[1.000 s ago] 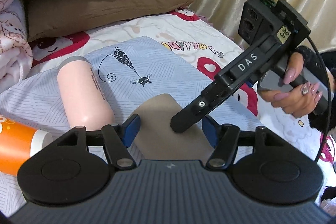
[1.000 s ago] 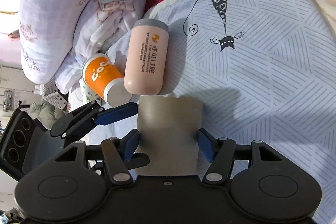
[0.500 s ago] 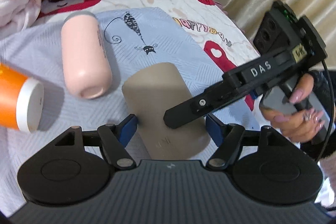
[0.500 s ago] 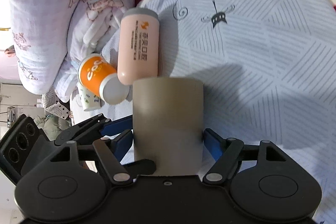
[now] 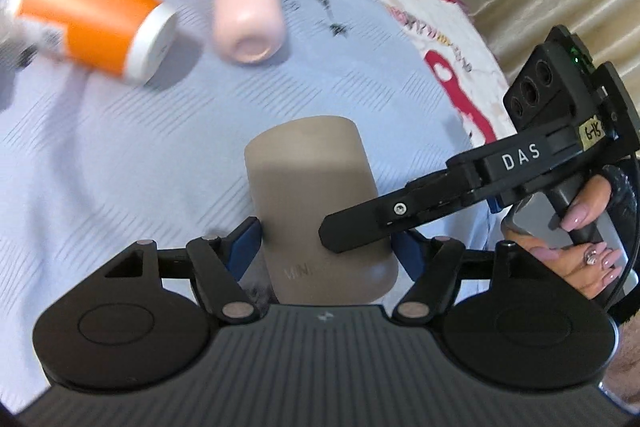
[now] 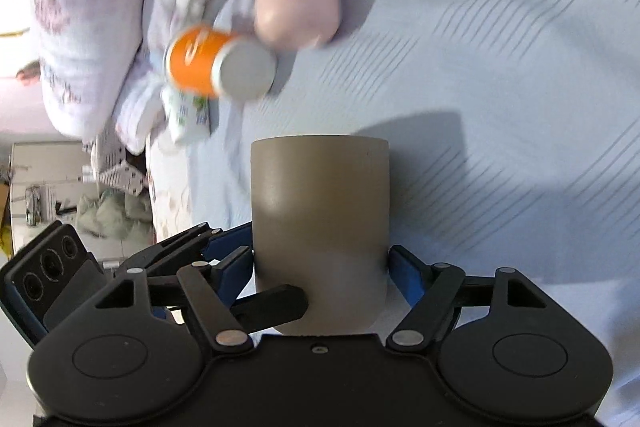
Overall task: Flip cup upright
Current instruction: 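Lower the upright grey tumbler onto the cloth with the right tool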
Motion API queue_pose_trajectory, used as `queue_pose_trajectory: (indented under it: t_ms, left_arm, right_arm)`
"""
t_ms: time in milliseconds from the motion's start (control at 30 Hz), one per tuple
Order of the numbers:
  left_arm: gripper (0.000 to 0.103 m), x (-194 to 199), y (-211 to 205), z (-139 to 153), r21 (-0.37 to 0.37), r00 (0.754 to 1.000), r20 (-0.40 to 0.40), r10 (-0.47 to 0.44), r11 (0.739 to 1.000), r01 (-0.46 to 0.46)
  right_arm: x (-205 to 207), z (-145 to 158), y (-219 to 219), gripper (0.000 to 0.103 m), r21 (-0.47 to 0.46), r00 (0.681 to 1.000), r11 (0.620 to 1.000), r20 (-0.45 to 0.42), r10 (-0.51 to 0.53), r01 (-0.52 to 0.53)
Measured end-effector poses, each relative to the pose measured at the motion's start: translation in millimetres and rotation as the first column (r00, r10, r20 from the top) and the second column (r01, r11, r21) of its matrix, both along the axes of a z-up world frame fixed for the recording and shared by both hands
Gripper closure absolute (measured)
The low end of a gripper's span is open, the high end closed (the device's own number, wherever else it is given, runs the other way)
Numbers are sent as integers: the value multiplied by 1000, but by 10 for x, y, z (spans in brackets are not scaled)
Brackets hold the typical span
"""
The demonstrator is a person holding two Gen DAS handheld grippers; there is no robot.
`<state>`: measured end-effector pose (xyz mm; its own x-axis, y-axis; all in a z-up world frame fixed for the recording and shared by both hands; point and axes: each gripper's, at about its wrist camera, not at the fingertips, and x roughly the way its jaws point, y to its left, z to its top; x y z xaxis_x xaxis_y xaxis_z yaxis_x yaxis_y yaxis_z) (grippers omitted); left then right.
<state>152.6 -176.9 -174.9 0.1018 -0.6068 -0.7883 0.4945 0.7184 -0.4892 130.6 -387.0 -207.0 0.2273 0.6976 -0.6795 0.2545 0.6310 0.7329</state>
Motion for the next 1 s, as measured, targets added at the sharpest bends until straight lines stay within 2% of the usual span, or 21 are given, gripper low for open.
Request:
queue_pose_trajectory:
  t_ms: [100,233,333,467,667,800,833,900,1000]
  left_arm:
    - [33,-64,151,-19,-14,1000,2,20,1000,-20]
    - [33,-102,325,-70,-66,999,-17,35,997,-36]
    - [34,-155,370,-79,-86,999,4,39,996,-38]
    - [36,-308,419,38,-91,994,104,20,996,-10]
    - [36,-464,571,266,-100,961,275,20,995,8]
    - [36,-521,688,305,-98,919,393,32,995,7]
    - [36,-549,698,301,-90,899,435,38,996,2]
    - [36,-625,691,284,-67,852,523,43,998,-10]
    - [37,-729,716,229,-31,756,653,48,999,-37]
  right_arm:
    - [-30,-13,193,24,-3,999,999,-1,40,-40]
    - [-107,-7,321,23,-31,999,999,26,32,-32]
    - [-133,-56,381,22,-32,999,999,31,37,-36]
    - [-170,110,539,22,-132,991,988,101,89,-75]
    - [-217,448,798,22,-241,943,964,279,182,-114]
    - [-175,573,939,22,-305,895,943,371,246,-133]
    - [-161,603,986,22,-330,877,934,399,268,-135]
    - [-141,656,1101,22,-397,829,907,453,327,-140]
    - [-98,729,1305,22,-505,741,853,523,422,-131]
